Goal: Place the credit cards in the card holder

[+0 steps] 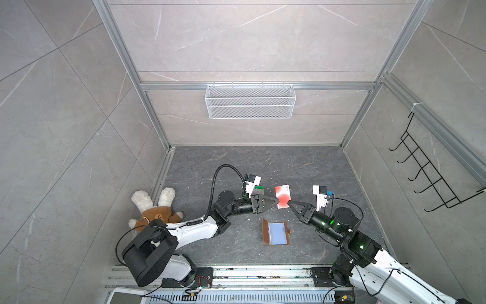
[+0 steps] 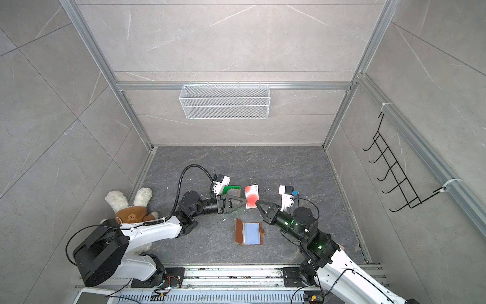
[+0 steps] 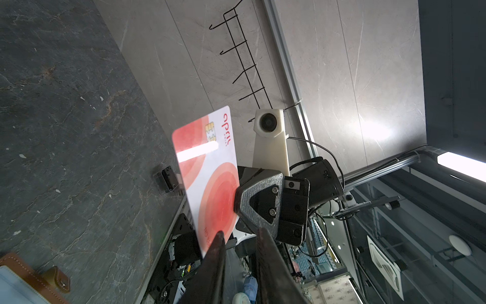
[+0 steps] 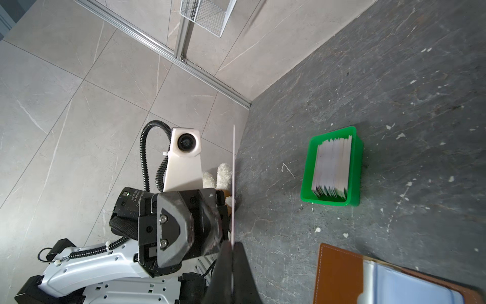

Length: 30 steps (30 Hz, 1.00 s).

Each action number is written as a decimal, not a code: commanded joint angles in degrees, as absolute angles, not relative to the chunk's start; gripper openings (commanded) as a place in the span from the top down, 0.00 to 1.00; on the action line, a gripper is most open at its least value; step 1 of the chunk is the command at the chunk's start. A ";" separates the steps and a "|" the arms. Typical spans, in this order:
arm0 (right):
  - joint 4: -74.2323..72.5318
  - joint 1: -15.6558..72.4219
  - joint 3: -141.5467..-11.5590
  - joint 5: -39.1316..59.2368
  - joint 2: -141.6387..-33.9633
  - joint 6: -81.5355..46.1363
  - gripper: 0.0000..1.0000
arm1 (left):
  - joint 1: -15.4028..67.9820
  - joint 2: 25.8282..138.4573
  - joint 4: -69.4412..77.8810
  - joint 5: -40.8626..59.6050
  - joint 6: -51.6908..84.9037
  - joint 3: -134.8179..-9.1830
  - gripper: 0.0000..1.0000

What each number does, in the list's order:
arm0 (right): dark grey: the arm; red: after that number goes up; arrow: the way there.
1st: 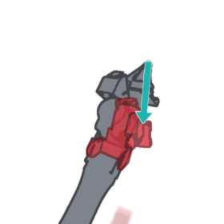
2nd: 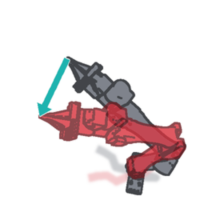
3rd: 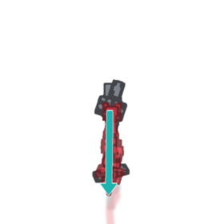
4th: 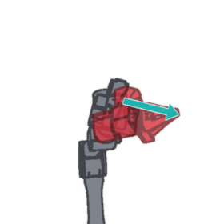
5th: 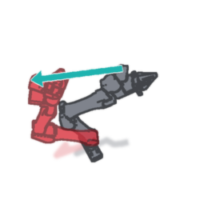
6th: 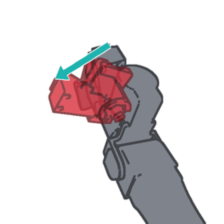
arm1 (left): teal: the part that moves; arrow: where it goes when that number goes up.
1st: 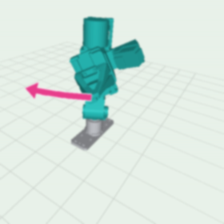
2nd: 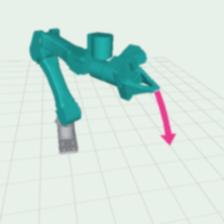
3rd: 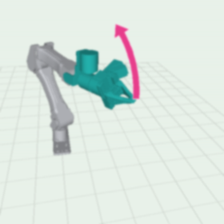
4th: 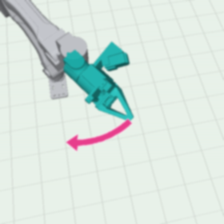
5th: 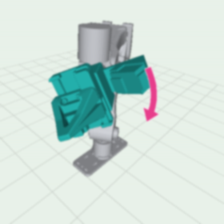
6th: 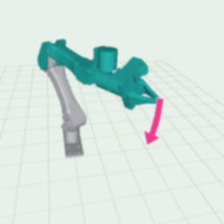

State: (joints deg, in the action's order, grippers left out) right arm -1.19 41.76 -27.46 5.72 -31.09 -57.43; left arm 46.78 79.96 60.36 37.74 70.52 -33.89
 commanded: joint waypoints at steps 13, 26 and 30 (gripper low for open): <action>-6.12 42.00 -26.28 8.67 -32.19 -58.17 1.00 | 46.94 81.03 63.26 38.76 70.82 -36.12 0.73; 0.39 41.99 -27.33 4.52 -28.50 -56.95 1.00 | 46.86 81.58 62.29 37.88 70.23 -35.69 0.73; -0.84 41.99 -27.38 5.98 -28.95 -57.11 1.00 | 46.93 82.15 62.66 38.36 70.73 -36.28 0.71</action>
State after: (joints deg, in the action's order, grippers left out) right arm -0.67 41.76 -26.61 5.43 -28.88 -57.43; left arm 46.78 81.76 60.05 37.69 70.57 -33.91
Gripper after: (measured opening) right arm 0.051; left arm 0.283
